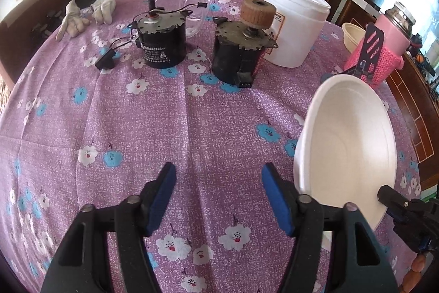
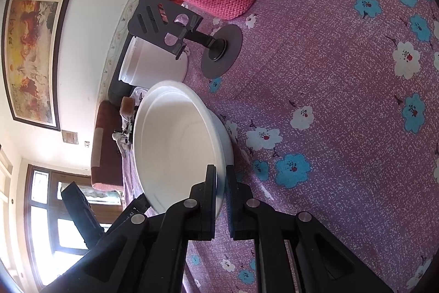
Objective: Organize plates and bowls
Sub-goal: 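Close the right tool on the white bowl rim while the left tool approaches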
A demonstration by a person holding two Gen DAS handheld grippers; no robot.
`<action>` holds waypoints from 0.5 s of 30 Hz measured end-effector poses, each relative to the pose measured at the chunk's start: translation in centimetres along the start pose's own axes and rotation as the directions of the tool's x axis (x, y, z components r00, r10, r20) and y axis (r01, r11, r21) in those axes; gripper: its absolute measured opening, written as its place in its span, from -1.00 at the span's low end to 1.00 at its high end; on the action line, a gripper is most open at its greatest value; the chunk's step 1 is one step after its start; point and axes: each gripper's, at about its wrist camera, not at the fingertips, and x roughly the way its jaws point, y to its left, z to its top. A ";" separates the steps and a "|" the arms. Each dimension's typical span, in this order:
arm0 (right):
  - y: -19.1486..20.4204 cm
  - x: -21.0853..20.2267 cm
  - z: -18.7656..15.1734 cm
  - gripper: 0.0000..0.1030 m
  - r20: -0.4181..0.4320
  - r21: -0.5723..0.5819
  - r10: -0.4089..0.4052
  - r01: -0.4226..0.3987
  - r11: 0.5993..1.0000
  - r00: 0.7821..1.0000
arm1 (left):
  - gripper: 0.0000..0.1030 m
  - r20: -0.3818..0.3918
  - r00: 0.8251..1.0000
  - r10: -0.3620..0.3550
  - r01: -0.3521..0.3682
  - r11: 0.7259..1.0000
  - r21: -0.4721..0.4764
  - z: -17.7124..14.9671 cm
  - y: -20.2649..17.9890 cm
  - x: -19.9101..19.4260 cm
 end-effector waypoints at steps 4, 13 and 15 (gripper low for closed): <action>0.4 0.2 -0.1 -0.87 -0.004 -0.006 0.002 -0.002 1.000 1.000 | -0.56 -0.031 0.999 -0.008 0.008 1.000 0.013 -0.2 -0.2 0.7; 1.0 1.0 -0.3 -0.86 -0.010 -0.018 0.005 -0.006 1.000 1.000 | -0.90 -0.039 0.998 -0.041 0.042 0.999 0.024 -0.3 -0.7 1.0; 1.2 1.1 -0.4 -0.86 -0.010 -0.021 0.006 -0.006 1.000 1.000 | -0.95 -0.040 0.998 -0.049 0.050 0.999 0.019 -0.4 -0.7 1.2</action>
